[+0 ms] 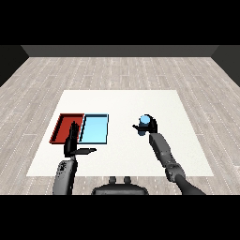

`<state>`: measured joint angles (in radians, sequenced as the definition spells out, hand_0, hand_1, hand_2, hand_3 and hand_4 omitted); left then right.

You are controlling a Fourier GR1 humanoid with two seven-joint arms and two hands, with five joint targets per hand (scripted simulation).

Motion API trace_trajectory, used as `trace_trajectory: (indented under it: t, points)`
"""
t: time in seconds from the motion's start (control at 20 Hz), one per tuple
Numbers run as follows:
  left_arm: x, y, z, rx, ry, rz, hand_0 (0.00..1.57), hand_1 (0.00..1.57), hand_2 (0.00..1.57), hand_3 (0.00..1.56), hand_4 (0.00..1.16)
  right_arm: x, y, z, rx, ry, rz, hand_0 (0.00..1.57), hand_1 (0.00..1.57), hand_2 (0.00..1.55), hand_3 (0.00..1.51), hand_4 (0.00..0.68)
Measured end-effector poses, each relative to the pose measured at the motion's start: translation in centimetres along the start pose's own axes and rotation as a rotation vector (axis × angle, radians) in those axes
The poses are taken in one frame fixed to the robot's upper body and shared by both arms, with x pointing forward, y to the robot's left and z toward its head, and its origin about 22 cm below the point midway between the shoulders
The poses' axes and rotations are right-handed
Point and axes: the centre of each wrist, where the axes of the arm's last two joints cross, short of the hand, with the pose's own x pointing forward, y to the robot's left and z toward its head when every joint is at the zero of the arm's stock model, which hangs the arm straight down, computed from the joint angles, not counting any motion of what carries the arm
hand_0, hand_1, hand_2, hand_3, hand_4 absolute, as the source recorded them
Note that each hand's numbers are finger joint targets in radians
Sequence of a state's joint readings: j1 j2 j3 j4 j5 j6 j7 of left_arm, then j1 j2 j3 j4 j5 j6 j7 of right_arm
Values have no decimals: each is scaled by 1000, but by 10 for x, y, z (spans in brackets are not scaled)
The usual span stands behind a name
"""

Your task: Pick the blue can and put it in the blue box

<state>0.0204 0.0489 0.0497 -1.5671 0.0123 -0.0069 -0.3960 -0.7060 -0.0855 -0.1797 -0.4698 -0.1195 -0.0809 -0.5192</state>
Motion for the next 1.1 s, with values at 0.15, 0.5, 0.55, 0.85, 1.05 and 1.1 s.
trace_trajectory:
  t: [0.15,0.5,0.55,0.85,1.05,1.1]
  points:
    - [0,-4,2,-11,11,8,0,0,0,0,0,5,8,0,15,-51,31,1459,1459,1480,1354,518]
    - [-4,-28,1,-69,14,33,0,0,0,0,0,30,29,-11,50,-129,16,1446,1446,1469,1369,539]
    - [-5,-34,-1,-76,17,40,0,0,0,0,0,36,35,-14,58,-137,14,1448,1448,1471,1355,534]
    - [-2,-51,-12,-113,29,66,0,0,0,0,0,50,49,-6,99,-182,9,1445,1445,1470,1345,553]
    - [0,-59,-13,-123,24,75,0,0,0,0,0,57,52,19,106,-190,3,1445,1445,1470,1345,553]
    - [4,-63,-16,-133,27,82,0,0,0,0,0,58,46,22,110,-192,4,1444,1444,1467,1342,563]
